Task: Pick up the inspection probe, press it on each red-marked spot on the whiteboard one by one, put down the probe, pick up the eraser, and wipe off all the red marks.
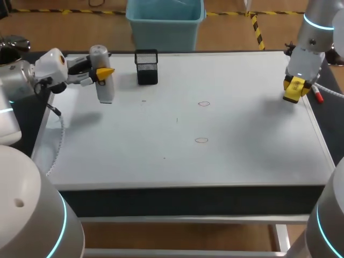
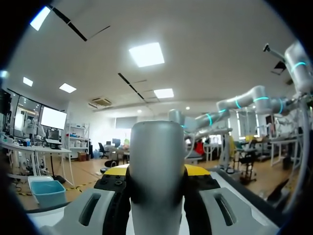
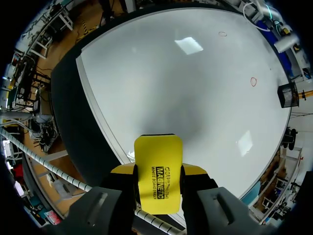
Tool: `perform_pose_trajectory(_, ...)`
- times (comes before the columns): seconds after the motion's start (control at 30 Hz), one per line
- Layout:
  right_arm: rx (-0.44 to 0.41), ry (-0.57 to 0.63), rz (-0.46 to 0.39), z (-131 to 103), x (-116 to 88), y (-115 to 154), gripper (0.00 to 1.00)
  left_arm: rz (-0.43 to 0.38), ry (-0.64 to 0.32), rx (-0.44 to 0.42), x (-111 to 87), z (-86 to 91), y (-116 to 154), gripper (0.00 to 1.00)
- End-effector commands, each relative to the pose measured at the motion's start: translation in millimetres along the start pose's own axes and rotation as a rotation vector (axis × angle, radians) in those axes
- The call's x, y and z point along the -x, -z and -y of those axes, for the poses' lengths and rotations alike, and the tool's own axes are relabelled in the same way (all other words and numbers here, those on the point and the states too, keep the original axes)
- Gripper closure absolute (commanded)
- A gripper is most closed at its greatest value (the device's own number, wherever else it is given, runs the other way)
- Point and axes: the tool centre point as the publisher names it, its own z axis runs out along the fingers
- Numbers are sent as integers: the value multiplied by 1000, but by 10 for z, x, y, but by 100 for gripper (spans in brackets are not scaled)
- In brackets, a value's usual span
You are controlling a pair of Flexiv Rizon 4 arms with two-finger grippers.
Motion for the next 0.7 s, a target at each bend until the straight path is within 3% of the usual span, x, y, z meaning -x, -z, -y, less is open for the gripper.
perform_pose_trajectory(0.03,0,2,-4,14,1,7,100,-13,-3,-7,28,-1,39,100)
perform_pose_trajectory(0.5,0,2,-4,14,1,7,100,-13,-3,-7,28,-1,39,100)
perform_pose_trajectory(0.7,-56,49,31,-520,177,43,100,-13,-3,-7,28,-1,39,100)
